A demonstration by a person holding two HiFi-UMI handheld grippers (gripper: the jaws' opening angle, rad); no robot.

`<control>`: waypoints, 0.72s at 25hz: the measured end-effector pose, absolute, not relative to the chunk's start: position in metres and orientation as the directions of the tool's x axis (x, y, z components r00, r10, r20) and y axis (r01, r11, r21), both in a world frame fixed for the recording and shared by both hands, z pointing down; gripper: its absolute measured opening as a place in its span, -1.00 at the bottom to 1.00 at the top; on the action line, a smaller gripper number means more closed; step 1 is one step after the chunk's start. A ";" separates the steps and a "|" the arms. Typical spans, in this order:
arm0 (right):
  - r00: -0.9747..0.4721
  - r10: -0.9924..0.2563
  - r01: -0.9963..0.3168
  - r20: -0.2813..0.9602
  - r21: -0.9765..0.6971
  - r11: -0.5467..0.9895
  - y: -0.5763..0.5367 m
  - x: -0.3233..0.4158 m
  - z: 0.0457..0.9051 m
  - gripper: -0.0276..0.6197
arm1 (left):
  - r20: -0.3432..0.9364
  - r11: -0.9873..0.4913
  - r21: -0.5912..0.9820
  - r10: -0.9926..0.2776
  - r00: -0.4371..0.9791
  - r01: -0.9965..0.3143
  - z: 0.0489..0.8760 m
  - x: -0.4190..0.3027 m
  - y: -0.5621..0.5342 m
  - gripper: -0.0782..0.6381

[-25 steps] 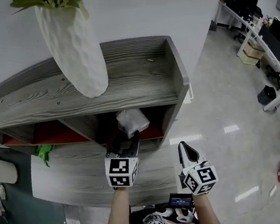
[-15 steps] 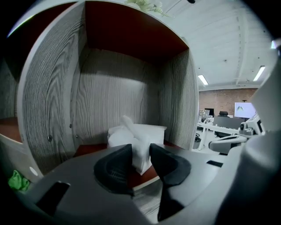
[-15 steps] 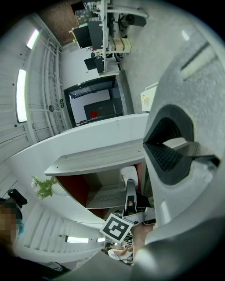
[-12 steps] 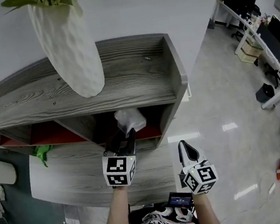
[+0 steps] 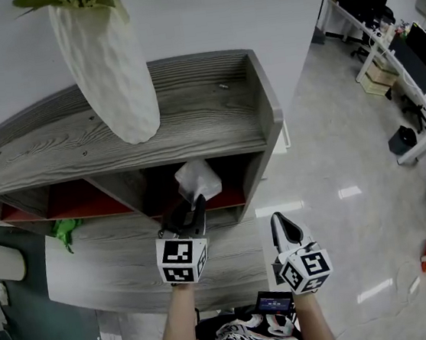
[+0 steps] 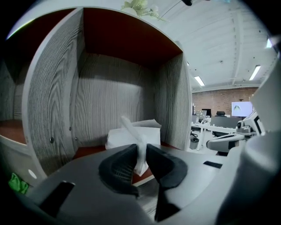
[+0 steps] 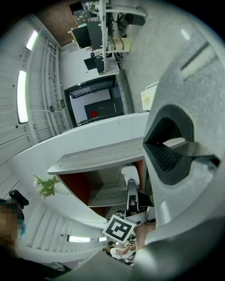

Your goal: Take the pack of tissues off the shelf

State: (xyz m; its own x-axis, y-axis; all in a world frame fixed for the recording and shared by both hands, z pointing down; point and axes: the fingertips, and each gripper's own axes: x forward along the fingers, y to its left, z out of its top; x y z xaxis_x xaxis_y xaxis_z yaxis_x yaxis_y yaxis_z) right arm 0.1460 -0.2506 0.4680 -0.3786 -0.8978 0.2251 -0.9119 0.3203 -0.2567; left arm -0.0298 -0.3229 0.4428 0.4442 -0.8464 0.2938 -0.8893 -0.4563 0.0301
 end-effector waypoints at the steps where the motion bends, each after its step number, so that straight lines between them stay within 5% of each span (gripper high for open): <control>1: -0.379 -0.898 -0.912 0.223 -0.255 0.321 -0.250 0.145 0.467 -0.91 | 0.293 -0.460 0.029 -0.845 0.447 -0.888 0.443 -0.030 -0.321 -0.61; 18: -0.414 -0.892 -0.899 0.180 -0.233 0.370 -0.229 0.116 0.449 -0.91 | 0.224 -0.479 0.006 -0.855 0.468 -0.878 0.421 -0.047 -0.286 -0.64</control>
State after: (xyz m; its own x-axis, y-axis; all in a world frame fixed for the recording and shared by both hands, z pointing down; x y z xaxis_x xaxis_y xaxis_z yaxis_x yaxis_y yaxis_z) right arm 0.1157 -0.2293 0.4492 -0.4144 -0.8921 0.1804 -0.8991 0.3705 -0.2333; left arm -0.0471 -0.2862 0.4214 0.4681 -0.8547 0.2244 -0.8777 -0.4792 0.0056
